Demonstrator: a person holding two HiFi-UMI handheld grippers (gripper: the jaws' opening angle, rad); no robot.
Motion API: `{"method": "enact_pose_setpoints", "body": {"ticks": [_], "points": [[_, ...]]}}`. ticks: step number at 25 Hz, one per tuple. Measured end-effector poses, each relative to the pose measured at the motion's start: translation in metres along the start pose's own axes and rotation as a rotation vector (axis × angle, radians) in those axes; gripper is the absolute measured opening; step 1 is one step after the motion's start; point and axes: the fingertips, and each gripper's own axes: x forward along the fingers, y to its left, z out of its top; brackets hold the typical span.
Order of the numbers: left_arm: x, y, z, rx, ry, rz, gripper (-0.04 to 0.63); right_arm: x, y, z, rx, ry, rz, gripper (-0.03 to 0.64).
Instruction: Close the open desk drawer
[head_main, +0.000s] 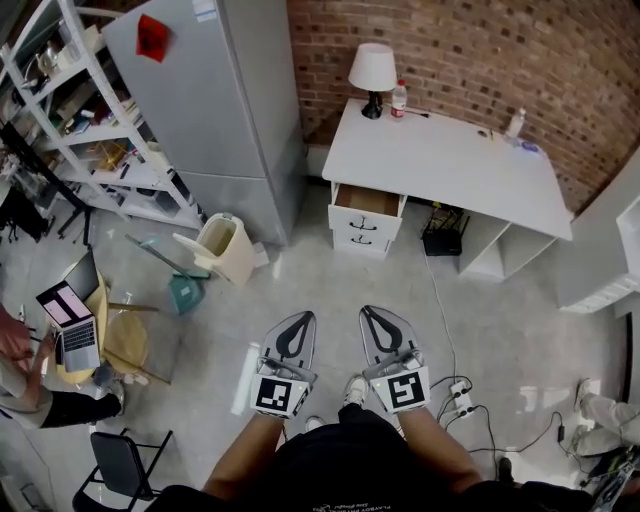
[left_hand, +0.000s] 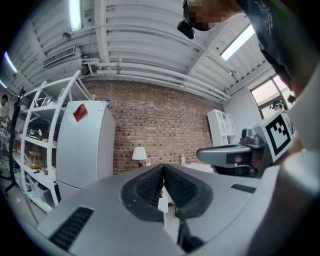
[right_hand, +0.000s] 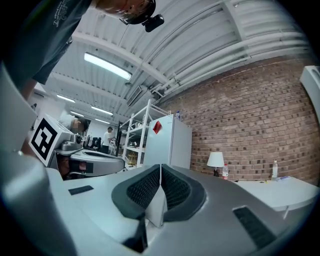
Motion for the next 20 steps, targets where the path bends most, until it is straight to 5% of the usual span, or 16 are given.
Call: {"method": "enact_pose_setpoints", "body": {"ticks": [20], "points": [[0.122, -0.001, -0.015, 0.005, 0.053, -0.007, 0.006, 0.049, -0.104, -0.036, 0.041, 0.014, 0.007, 0.029]]}}
